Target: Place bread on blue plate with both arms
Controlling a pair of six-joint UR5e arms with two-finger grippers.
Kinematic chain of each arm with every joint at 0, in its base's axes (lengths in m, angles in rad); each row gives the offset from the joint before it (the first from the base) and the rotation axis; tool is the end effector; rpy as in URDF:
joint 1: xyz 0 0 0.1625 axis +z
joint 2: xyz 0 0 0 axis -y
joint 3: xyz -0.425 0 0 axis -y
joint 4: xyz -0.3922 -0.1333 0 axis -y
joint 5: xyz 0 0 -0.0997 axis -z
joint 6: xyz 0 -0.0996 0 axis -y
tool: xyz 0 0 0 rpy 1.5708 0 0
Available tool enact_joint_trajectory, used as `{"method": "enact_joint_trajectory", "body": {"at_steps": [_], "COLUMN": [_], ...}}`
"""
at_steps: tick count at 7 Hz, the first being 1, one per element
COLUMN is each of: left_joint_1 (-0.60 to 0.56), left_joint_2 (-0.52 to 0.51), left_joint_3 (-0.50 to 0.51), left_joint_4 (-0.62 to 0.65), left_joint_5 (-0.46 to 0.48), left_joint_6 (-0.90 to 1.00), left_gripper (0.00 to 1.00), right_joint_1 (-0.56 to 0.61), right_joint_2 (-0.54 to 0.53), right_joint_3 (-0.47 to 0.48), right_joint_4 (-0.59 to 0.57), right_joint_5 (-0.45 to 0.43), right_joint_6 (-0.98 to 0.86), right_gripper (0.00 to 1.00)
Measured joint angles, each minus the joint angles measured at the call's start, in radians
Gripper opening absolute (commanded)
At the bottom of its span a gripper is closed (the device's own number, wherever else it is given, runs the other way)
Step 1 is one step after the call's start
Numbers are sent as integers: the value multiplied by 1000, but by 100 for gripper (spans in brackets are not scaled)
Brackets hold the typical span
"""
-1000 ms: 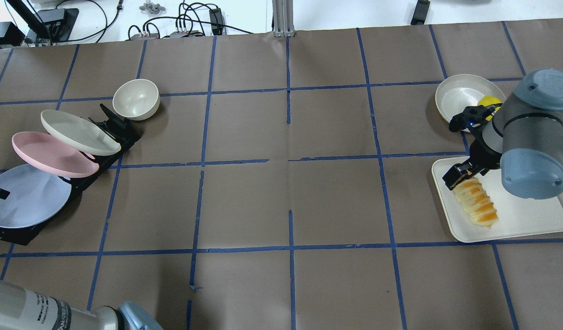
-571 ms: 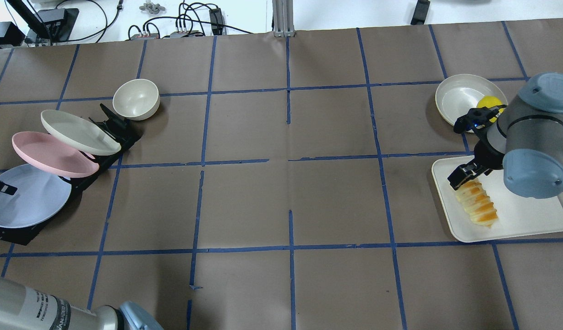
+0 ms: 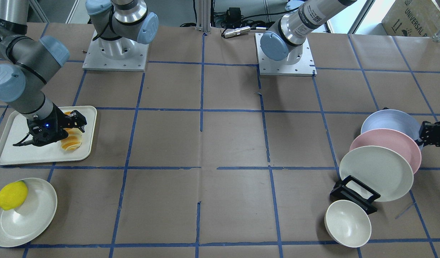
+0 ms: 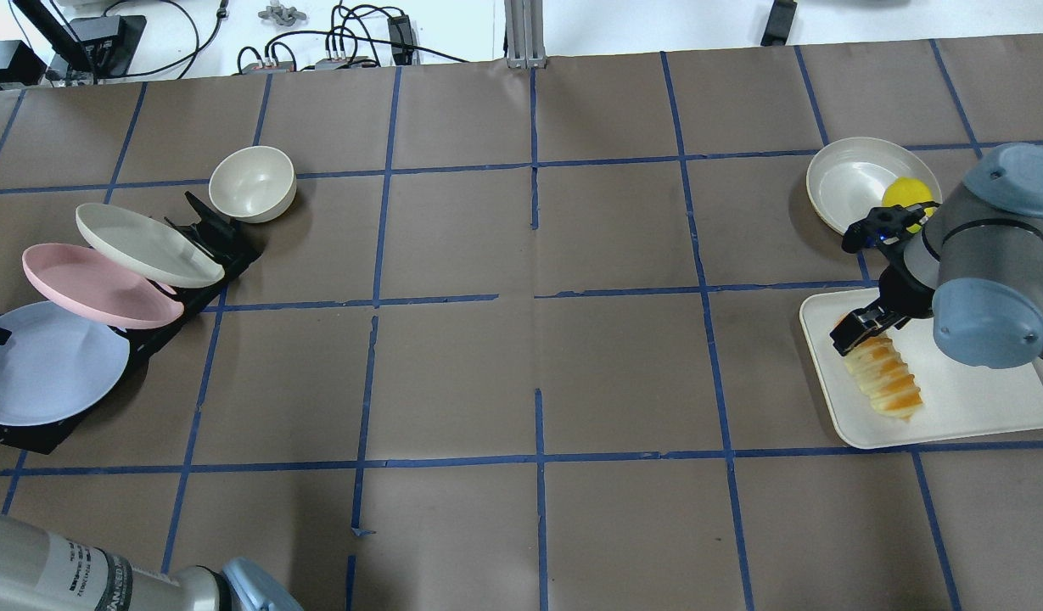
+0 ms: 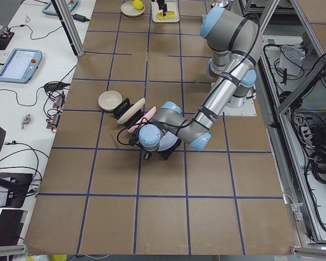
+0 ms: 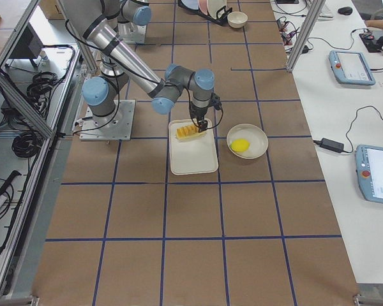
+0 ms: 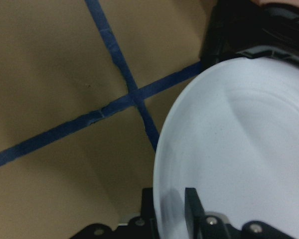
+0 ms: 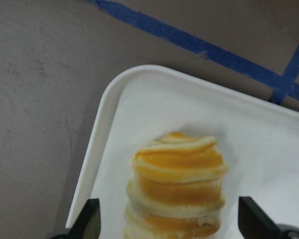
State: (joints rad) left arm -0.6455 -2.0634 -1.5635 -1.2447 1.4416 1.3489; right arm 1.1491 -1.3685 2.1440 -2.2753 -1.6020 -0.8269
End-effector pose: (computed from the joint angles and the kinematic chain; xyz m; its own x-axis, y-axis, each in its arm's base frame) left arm 0.4159 -0.4961 0.2407 -0.8971 0.4024 0.1826 0.3925 0.9154 -0.0892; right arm -0.0686 -0.4710 0.1979 -0.9186 -0.3940 -0.0311 -0.3952 0.9158 0.0709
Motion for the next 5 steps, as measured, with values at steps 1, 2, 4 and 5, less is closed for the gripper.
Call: {"method": "enact_joint_trajectory", "body": {"at_steps": [1,2,4,5], "left_joint_1": [0,0,2,3], "left_joint_2": [9,31,129,193], "left_joint_3": [27,48,64,66], "left_joint_4": [-25,-59,-161,-238], "left_joint_5": [1,5,11,12], "left_joint_6": [0,1,1,1], "left_gripper": [0,0,0,0], "right_joint_1": [-7,-15,-19,-20], "right_joint_2": [26,43,52,51], "right_joint_3": [0,1,6,20], "right_joint_4": [-17,-27,-33,-34], "right_joint_5": [0,0,1,0], "right_joint_6": [-1,-1,0,1], "right_gripper": [96,94,92,88]}}
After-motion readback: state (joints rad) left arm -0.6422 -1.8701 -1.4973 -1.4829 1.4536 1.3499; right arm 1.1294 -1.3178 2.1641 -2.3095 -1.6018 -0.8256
